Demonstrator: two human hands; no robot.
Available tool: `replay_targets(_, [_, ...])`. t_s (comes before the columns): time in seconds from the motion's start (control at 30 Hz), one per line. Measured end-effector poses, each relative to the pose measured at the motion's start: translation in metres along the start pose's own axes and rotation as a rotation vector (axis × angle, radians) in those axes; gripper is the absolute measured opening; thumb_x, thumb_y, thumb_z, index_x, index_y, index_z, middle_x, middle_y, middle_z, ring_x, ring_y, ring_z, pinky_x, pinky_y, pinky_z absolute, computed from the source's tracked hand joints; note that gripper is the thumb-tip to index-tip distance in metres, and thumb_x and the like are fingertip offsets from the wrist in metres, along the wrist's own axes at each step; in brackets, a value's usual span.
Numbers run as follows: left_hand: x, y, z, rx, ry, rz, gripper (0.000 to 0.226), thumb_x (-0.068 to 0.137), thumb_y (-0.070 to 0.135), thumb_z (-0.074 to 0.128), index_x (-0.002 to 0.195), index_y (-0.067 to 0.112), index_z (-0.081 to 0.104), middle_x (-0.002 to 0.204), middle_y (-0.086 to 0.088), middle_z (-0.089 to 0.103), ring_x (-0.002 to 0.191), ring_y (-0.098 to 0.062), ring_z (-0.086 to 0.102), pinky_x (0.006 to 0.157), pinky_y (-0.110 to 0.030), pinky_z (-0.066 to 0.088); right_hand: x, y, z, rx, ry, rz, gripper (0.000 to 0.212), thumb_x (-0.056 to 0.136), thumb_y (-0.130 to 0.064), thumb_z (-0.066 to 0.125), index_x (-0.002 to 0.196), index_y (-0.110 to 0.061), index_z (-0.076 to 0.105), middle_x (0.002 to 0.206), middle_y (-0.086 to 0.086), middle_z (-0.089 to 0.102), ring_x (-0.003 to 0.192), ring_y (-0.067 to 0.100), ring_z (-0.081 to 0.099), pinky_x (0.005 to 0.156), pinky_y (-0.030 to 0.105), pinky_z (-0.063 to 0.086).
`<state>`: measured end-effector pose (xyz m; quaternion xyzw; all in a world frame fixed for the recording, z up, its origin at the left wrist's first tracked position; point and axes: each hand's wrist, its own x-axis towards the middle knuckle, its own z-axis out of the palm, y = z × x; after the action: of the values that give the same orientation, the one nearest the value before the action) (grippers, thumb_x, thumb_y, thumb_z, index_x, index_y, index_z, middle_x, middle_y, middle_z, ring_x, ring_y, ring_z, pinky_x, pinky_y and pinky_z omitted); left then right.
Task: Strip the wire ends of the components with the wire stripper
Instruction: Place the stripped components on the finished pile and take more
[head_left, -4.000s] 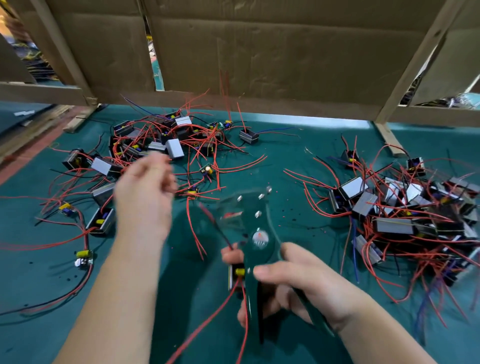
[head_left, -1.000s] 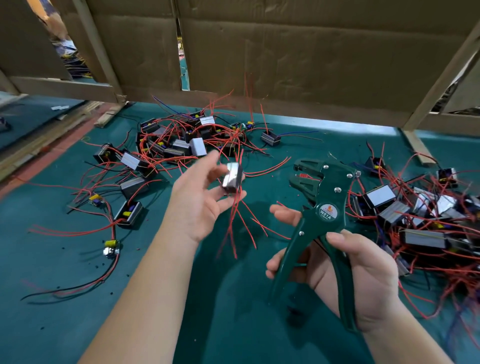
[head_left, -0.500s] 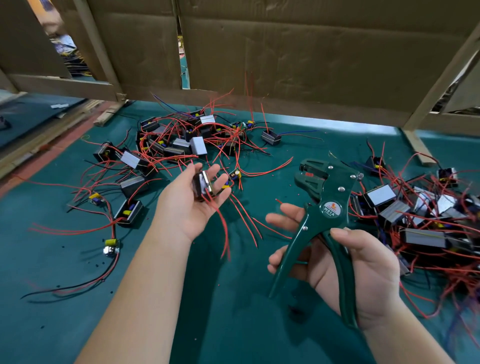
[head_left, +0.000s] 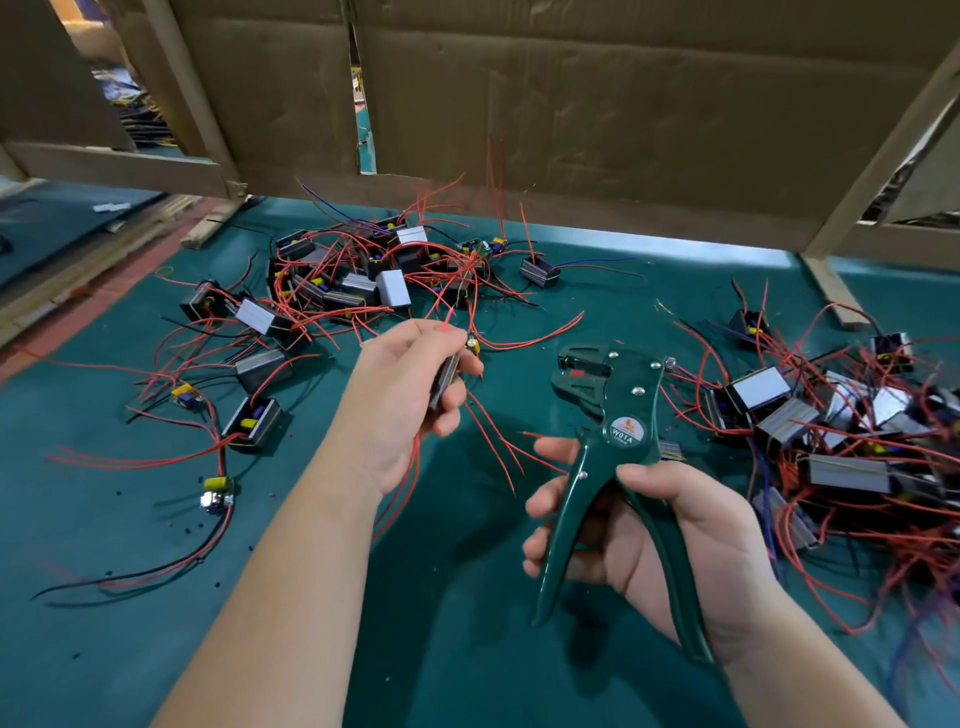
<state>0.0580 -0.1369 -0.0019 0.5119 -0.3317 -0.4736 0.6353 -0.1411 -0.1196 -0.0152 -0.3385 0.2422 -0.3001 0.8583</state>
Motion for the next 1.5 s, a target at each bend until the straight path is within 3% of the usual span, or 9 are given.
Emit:
replay_targets(0.23, [-0.002, 0.002, -0.004, -0.199, -0.107, 0.004, 0.04, 0.092, 0.008, 0.039, 0.058, 0.018, 0.058, 0.063, -0.006, 0.059, 0.039, -0.009, 0.037, 0.033, -0.011, 0.022, 0.003, 0.007, 0.003, -0.023, 0.007, 0.053, 0.071, 0.046, -0.032, 0.086, 0.105, 0.003, 0.068, 0.085, 0.028, 0.062, 0.07, 0.042, 0.064, 0.066, 0.051, 0.056])
replay_targets(0.47, [-0.003, -0.001, -0.002, -0.069, -0.216, -0.004, 0.008, 0.075, 0.016, 0.048, 0.068, 0.015, 0.053, 0.075, 0.0, 0.06, 0.043, -0.011, 0.041, 0.039, -0.014, 0.022, 0.0, 0.005, 0.002, -0.119, -0.012, 0.214, 0.044, 0.066, -0.024, 0.06, 0.101, 0.0, 0.069, 0.083, 0.027, 0.061, 0.07, 0.041, 0.064, 0.07, 0.051, 0.055])
replay_targets(0.6, [-0.005, -0.003, -0.001, 0.013, -0.294, 0.048, 0.012, 0.072, 0.015, 0.055, 0.063, 0.022, 0.06, 0.08, -0.014, 0.054, 0.043, -0.011, 0.044, 0.038, -0.014, 0.026, 0.0, 0.005, 0.005, -0.104, -0.038, 0.182, 0.041, 0.067, -0.024, 0.059, 0.1, -0.002, 0.07, 0.083, 0.026, 0.061, 0.071, 0.041, 0.063, 0.072, 0.052, 0.054])
replay_targets(0.7, [-0.007, -0.003, 0.001, 0.082, -0.341, 0.097, 0.002, 0.064, 0.025, 0.062, 0.064, 0.024, 0.063, 0.084, -0.019, 0.047, 0.044, -0.013, 0.043, 0.04, -0.015, 0.027, -0.002, 0.002, 0.006, -0.03, -0.128, 0.128, 0.048, 0.065, -0.027, 0.072, 0.105, -0.002, 0.068, 0.085, 0.025, 0.061, 0.073, 0.041, 0.064, 0.072, 0.052, 0.054])
replay_targets(0.93, [-0.007, -0.003, -0.001, 0.132, -0.392, 0.109, 0.02, 0.073, 0.012, 0.054, 0.061, 0.024, 0.064, 0.058, -0.002, 0.046, 0.043, -0.008, 0.043, 0.04, -0.015, 0.026, -0.008, -0.007, 0.005, -0.021, -0.262, 0.107, 0.05, 0.07, -0.031, 0.077, 0.109, -0.002, 0.064, 0.086, 0.024, 0.061, 0.076, 0.041, 0.064, 0.075, 0.052, 0.053])
replay_targets(1.03, [-0.009, 0.0, -0.001, 0.148, -0.441, 0.12, 0.006, 0.064, 0.02, 0.062, 0.061, 0.025, 0.063, 0.048, 0.002, 0.044, 0.04, -0.007, 0.039, 0.039, -0.013, 0.025, -0.009, -0.008, 0.004, -0.037, -0.278, 0.12, 0.049, 0.072, -0.031, 0.076, 0.109, -0.001, 0.063, 0.086, 0.024, 0.062, 0.077, 0.041, 0.064, 0.074, 0.049, 0.053])
replay_targets(1.2, [-0.01, 0.002, -0.008, 0.212, -0.439, 0.122, 0.008, 0.063, 0.032, 0.063, 0.064, 0.024, 0.063, 0.048, 0.002, 0.043, 0.042, -0.009, 0.037, 0.041, -0.013, 0.025, -0.008, -0.005, 0.003, -0.123, -0.192, 0.135, 0.047, 0.066, -0.034, 0.08, 0.1, -0.004, 0.066, 0.082, 0.025, 0.062, 0.073, 0.041, 0.064, 0.069, 0.047, 0.054])
replay_targets(1.37, [-0.008, 0.002, -0.012, 0.353, -0.42, 0.169, 0.015, 0.072, 0.017, 0.062, 0.062, 0.028, 0.062, 0.051, 0.002, 0.044, 0.044, -0.008, 0.04, 0.042, -0.014, 0.029, -0.007, -0.003, 0.004, -0.159, -0.127, 0.149, 0.045, 0.062, -0.035, 0.082, 0.092, -0.006, 0.067, 0.077, 0.024, 0.062, 0.067, 0.039, 0.065, 0.061, 0.041, 0.054])
replay_targets(1.5, [-0.008, 0.003, -0.013, 0.402, -0.412, 0.203, 0.014, 0.074, 0.016, 0.06, 0.064, 0.026, 0.061, 0.051, 0.011, 0.047, 0.045, -0.004, 0.043, 0.044, -0.012, 0.032, -0.005, -0.002, 0.002, -0.192, -0.12, 0.15, 0.041, 0.066, -0.038, 0.081, 0.09, -0.008, 0.066, 0.075, 0.021, 0.062, 0.064, 0.037, 0.064, 0.064, 0.045, 0.054])
